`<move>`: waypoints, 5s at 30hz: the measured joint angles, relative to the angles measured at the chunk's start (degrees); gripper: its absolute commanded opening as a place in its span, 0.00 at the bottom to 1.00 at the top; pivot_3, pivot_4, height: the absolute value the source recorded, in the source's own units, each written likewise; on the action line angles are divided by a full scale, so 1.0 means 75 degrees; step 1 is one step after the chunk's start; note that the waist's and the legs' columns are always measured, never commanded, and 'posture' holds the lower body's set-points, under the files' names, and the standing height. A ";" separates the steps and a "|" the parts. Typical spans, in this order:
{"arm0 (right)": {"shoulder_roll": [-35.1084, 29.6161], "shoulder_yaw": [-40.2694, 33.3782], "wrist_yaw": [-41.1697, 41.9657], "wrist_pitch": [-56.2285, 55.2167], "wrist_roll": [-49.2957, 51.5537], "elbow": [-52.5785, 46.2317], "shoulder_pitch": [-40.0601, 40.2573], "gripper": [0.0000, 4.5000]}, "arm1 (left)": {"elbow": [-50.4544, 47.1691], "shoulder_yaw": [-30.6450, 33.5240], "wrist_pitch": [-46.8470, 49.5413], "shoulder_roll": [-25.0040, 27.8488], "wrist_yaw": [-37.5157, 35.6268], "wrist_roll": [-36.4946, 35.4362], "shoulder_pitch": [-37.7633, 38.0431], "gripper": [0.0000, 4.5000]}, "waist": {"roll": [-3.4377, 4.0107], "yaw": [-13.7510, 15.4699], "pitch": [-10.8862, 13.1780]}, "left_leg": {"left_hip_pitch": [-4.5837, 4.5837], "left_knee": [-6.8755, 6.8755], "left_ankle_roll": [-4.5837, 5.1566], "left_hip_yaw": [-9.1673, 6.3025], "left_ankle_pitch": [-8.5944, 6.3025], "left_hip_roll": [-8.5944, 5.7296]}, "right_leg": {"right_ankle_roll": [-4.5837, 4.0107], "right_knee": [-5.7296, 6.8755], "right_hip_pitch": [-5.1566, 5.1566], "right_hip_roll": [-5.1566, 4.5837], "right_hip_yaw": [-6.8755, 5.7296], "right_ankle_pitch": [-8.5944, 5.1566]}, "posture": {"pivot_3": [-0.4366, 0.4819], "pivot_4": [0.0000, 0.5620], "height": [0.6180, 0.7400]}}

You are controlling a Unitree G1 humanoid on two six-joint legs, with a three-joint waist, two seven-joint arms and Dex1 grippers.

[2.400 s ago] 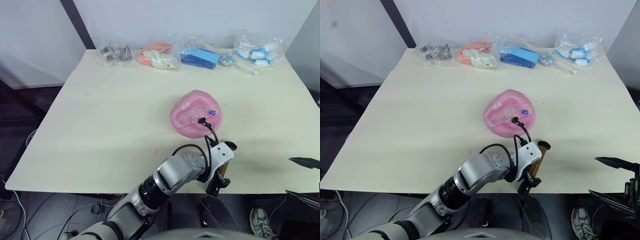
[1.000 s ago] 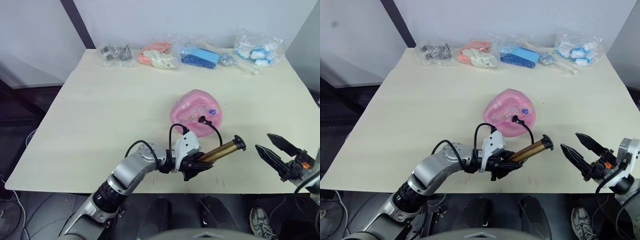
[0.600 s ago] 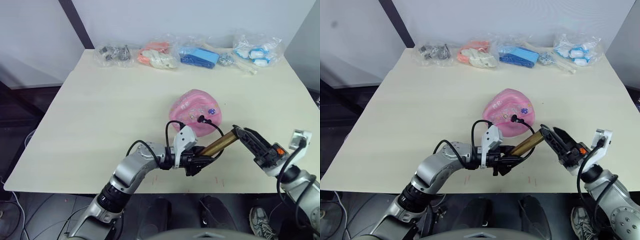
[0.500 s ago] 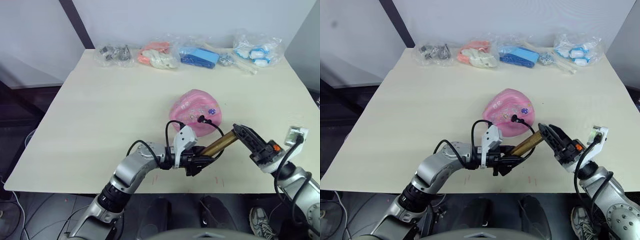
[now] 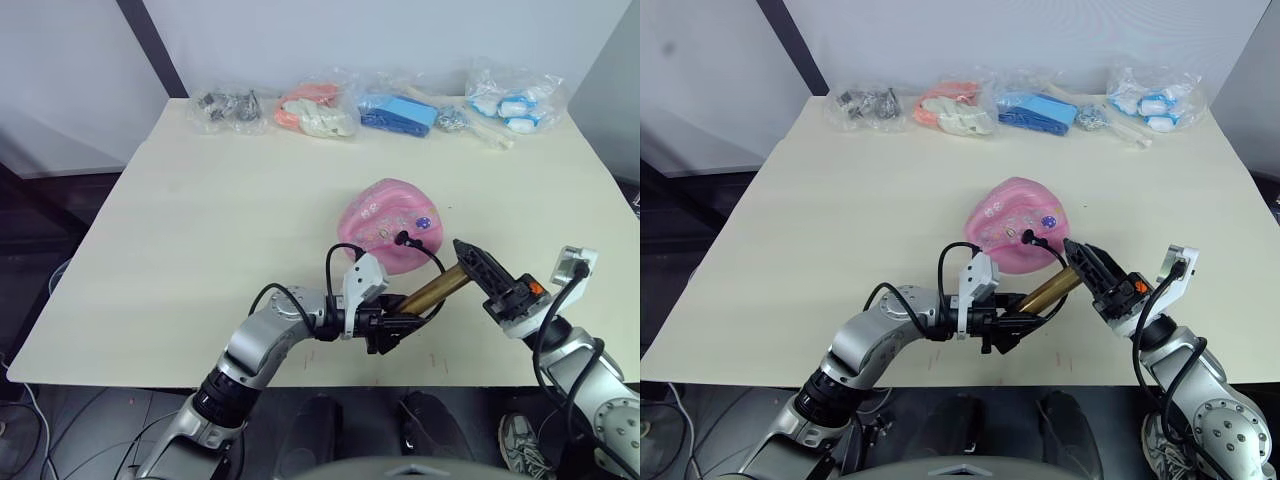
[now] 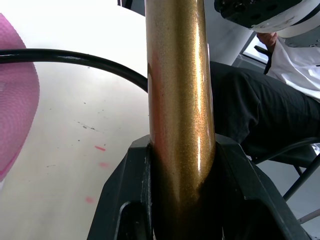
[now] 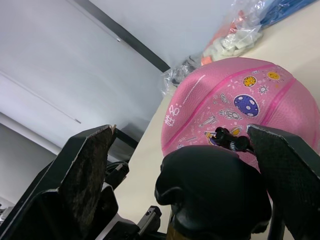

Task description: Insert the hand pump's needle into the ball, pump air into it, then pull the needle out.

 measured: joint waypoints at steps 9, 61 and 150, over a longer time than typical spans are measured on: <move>-0.0003 0.0129 0.0119 -0.0064 -0.0105 0.0004 0.0020 1.00 | 0.0000 0.0002 -0.0016 -0.0079 -0.0018 -0.0001 0.0038 0.24 | 0.0000 0.0000 0.0000 | 0.0000 0.0000 0.0000 0.0000 0.0000 0.0000 | 0.0000 0.0000 -0.0001 0.0000 0.0001 0.0000 | 0.48 0.27 0.97; -0.3011 0.0737 0.5199 -0.1310 -0.4361 -0.0053 -0.1989 0.45 | 0.3670 -0.0085 -0.3840 0.0960 -0.4036 0.0933 -0.0889 1.00 | -0.0017 0.0005 0.0010 | -0.0008 0.0003 0.0000 -0.0002 0.0000 -0.0004 | -0.0001 -0.0004 -0.0005 0.0005 -0.0012 0.0000 | 0.48 0.27 0.97; -0.2991 -0.0070 0.5719 -0.1195 -0.4083 0.0638 -0.1137 0.45 | 0.6604 -0.0466 -0.5812 -0.2485 -0.0747 0.3296 -0.0966 0.24 | -0.0027 0.0017 0.0010 | -0.0007 0.0011 0.0001 -0.0003 -0.0001 -0.0013 | 0.0002 0.0007 -0.0002 -0.0001 -0.0014 0.0002 | 0.48 0.27 0.97</move>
